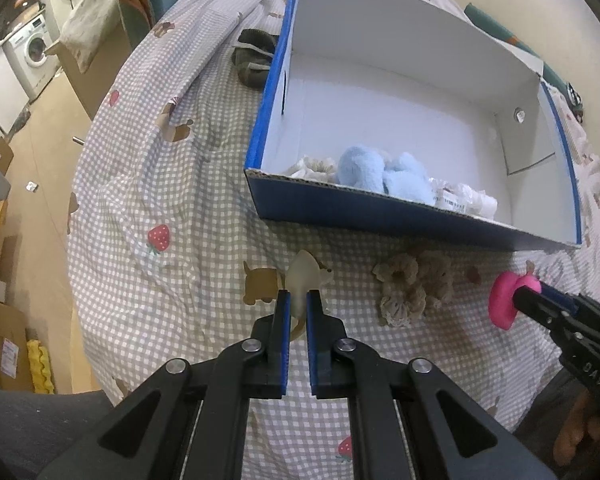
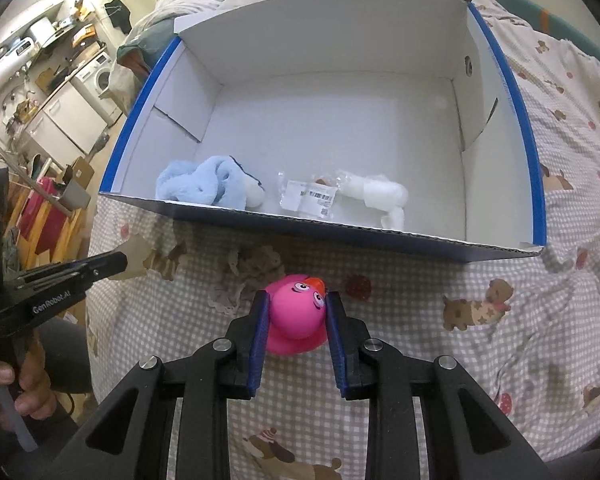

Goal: Organize soft objects
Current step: 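Carry the pink plush ball and tan item over the box with both tools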

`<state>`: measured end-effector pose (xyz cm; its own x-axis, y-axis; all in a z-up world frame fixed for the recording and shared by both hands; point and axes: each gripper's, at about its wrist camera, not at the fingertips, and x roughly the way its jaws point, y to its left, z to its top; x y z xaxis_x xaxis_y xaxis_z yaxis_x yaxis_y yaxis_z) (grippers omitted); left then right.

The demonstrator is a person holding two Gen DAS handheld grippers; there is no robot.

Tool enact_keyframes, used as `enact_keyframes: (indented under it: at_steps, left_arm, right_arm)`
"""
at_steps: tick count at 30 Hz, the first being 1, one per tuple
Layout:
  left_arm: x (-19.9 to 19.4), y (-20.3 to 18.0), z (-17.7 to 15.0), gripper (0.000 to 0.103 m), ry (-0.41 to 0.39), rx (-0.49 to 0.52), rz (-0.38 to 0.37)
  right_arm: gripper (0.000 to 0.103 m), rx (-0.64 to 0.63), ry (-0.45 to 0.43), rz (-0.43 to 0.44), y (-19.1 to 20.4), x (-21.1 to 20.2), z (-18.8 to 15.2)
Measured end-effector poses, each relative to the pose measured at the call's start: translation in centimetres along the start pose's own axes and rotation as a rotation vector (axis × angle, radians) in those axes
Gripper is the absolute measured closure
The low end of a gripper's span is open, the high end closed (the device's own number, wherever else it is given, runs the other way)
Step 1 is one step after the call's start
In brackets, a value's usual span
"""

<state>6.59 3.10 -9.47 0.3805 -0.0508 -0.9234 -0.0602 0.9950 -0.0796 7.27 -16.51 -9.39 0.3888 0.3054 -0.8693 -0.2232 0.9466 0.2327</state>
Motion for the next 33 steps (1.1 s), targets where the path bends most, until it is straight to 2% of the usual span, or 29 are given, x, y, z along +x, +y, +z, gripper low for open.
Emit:
enact_keyframes:
  at_steps: [5,9,12,17,21,33]
  left_arm:
    - [-0.2,-0.5,-0.1,0.096,-0.021,0.027,0.029]
    - [-2.1,-0.7,-0.1,0.096,-0.066,0.031,0.038]
    - [-3.6,-0.5,0.2,0.096,-0.048,-0.022,-0.012]
    - [-6.9,-1.8,1.2,0.096,-0.168,0.011,0.037]
    - [-8.8,-3.0,2.8,0.096,-0.245,0.052,0.033]
    - [-8.9,-5.6,8.7,0.096,-0.278,0.08,-0.014]
  right_arm:
    - [0.074,-0.007,-0.02,0.008,0.1,-0.5,0.0]
    - [0.074,0.021,-0.069,0.037,-0.1,-1.9,0.1]
    - [0.074,0.023,-0.129,0.044,0.0,-3.5,0.3]
    - [0.074,0.034,-0.197,0.059,0.2,-5.1,0.8]
    - [0.074,0.052,-0.237,0.079,0.0,-6.2,2.0]
    - [0.074,0.04,-0.293,0.092,-0.8,-7.4,7.3]
